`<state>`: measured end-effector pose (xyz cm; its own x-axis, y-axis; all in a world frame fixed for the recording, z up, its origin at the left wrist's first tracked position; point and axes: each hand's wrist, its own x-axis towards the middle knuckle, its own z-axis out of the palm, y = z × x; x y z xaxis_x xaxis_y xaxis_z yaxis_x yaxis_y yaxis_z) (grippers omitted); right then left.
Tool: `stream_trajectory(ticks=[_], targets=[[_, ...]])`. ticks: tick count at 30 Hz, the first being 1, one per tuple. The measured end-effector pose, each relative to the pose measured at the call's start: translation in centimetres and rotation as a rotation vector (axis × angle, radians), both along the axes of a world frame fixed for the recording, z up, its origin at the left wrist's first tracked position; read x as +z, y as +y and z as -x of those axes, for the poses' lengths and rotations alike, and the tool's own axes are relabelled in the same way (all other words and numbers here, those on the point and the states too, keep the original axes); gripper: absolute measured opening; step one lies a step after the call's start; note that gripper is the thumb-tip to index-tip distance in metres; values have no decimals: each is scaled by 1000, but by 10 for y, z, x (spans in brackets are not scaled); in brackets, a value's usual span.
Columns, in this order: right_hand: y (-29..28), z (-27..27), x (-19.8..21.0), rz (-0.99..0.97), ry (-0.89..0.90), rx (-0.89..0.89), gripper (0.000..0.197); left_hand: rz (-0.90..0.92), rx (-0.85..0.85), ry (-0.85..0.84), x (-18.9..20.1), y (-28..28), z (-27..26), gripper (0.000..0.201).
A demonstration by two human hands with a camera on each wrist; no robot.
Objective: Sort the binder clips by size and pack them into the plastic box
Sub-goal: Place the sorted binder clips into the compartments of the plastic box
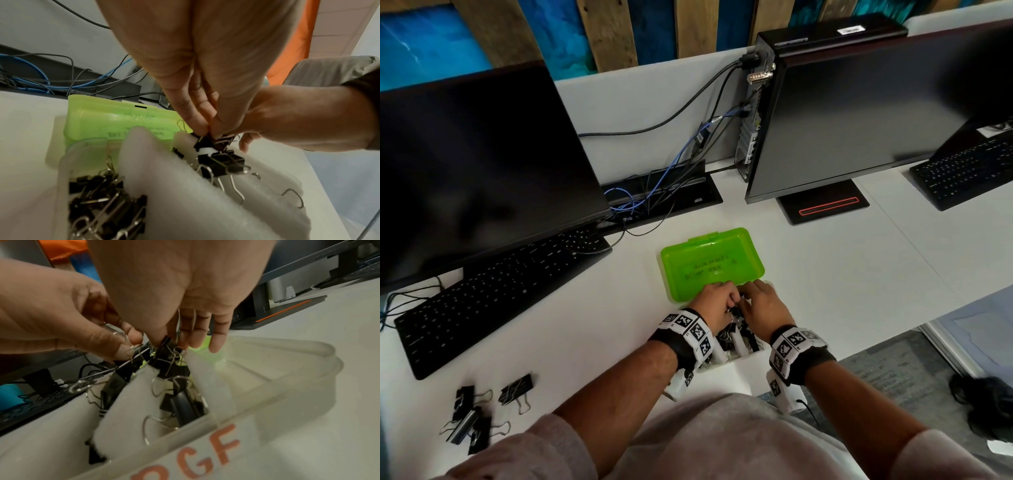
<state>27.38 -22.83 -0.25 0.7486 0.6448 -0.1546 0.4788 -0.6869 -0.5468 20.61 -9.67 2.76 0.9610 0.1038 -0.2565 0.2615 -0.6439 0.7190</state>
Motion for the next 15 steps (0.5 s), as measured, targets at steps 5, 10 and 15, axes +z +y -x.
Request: stream_trajectory(ticks=[5, 10, 15], targets=[[-2, 0, 3, -58, 95, -66, 18, 74, 52, -70, 3, 2, -2, 25], [-12, -4, 5, -145, 229, -115, 14, 135, 95, -113, 5, -2, -3, 19], [-31, -5, 15, -143, 221, 84, 56, 159, 93, -49, 3, -6, -1, 29]])
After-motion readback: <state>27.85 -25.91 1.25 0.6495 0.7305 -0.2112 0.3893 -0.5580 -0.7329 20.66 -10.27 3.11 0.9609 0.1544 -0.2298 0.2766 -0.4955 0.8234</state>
